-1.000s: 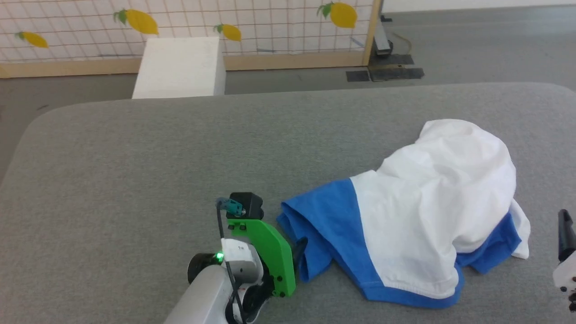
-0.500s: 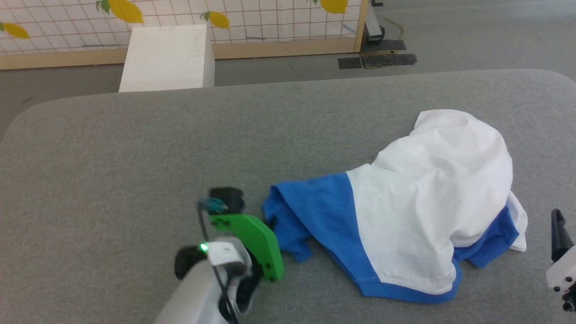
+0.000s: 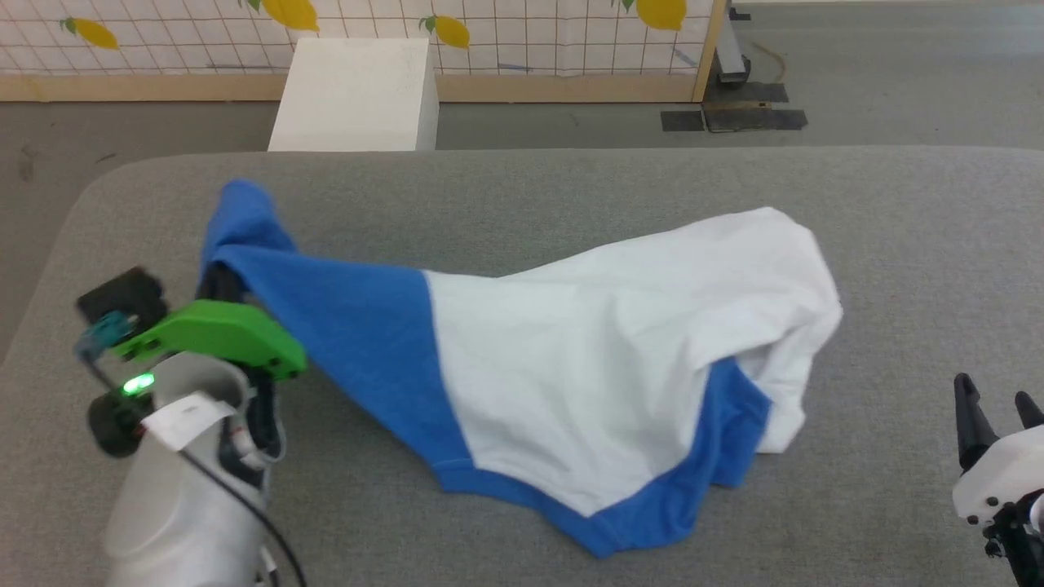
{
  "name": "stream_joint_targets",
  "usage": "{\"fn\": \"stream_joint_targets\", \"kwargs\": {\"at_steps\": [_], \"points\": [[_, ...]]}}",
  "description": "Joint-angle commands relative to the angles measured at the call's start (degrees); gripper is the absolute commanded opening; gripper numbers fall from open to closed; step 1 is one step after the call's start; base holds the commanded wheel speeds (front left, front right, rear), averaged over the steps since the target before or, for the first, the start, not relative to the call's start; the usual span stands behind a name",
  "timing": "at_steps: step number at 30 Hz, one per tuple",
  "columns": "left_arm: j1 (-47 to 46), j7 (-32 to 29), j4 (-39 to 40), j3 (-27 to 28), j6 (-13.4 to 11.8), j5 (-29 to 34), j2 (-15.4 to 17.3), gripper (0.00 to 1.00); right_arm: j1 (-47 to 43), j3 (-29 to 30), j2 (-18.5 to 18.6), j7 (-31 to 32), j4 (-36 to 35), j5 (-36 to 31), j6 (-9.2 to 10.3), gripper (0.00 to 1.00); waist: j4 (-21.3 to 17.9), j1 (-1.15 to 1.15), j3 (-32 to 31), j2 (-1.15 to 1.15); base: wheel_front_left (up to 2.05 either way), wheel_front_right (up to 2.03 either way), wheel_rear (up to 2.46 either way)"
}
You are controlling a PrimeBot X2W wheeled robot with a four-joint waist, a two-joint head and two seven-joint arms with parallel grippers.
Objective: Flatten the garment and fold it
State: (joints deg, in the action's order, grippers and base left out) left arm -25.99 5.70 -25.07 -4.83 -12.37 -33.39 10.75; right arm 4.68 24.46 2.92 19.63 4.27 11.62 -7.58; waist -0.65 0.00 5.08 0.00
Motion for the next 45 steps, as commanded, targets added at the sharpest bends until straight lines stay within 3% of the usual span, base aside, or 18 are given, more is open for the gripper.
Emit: {"fn": "stream_joint_targets", "kwargs": {"at_steps": [1, 8, 9, 10, 16, 20, 25, 29, 33, 38, 45], "points": [[1.3, 1.0, -1.0, 1.8, -0.7, -1.1, 1.0, 0.00, 0.1, -0.4, 0.0, -0.4, 0.1, 0.2, 0.09, 1.00, 0.1, 0.00, -0.1, 0.00, 0.00, 0.00, 0.00], [8.3, 1.1, -5.6, 9.6, -2.8, -7.6, 1.5, 0.00, -0.9, -1.1, 0.0, -0.2, -0.2, 0.0, 0.09, 1.00, 0.6, 0.00, -0.5, 0.00, 0.00, 0.00, 0.00], [8.9, -0.4, -6.3, 9.8, -2.8, -8.5, 1.0, 0.23, -1.0, -1.1, 0.0, -0.2, -0.1, 0.0, 0.09, 1.00, 0.8, 0.00, -0.6, 0.00, 0.00, 0.00, 0.00], [9.5, -1.8, -6.9, 9.7, -2.6, -9.1, 0.8, 1.00, -1.1, -1.2, 0.0, -0.2, 0.0, 0.2, 0.09, 1.00, 1.0, 0.00, -0.6, 0.00, 0.00, 0.00, 0.00], [10.6, -3.2, -5.0, 9.1, -0.6, -9.5, 2.0, 1.00, -1.0, -2.7, 0.0, -0.2, 0.1, 0.6, 0.09, 1.00, 1.7, 0.00, -1.1, 0.00, 0.00, 0.00, 0.00], [13.6, 2.8, 1.4, 9.3, -0.6, -6.3, 4.1, 1.00, -0.7, -4.6, 0.0, -0.4, -0.3, 0.1, 0.09, 1.00, 1.8, 0.00, -1.5, 0.00, 0.00, 0.00, 0.00], [19.1, 8.9, 10.9, 8.6, -1.0, 1.2, 4.3, 1.00, -0.8, -9.4, 0.0, 0.0, -0.9, -0.2, 0.09, 1.00, 2.8, 0.00, -1.4, 0.00, 0.00, 0.00, 0.00], [22.7, 9.3, 20.5, 7.9, 0.8, 9.8, 1.7, 1.00, -0.6, -15.1, 0.0, 1.8, -0.5, -1.0, 0.09, 1.00, 4.1, 0.00, -0.6, 0.00, 0.00, 0.00, 0.00], [25.5, 9.3, 25.1, 7.0, 3.4, 15.1, -2.8, 1.00, 0.2, -21.9, 0.7, 6.1, 1.4, -1.3, 0.09, 1.00, 5.3, 0.00, 0.2, 0.00, 0.00, 0.00, 0.00], [26.6, 9.3, 25.9, 7.0, 5.3, 17.6, -5.7, 1.00, 1.8, -27.9, 2.4, 10.0, 4.6, -2.1, 0.09, 1.00, 6.5, 0.00, 1.0, 0.00, 0.00, 0.00, 0.00], [26.0, 9.3, 26.0, 8.0, 7.2, 18.8, -7.3, 1.00, 4.2, -29.9, 2.4, 10.6, 8.9, -3.6, 0.09, 1.00, 7.7, 0.00, 2.5, 0.00, 0.00, 0.00, 0.00]]}}
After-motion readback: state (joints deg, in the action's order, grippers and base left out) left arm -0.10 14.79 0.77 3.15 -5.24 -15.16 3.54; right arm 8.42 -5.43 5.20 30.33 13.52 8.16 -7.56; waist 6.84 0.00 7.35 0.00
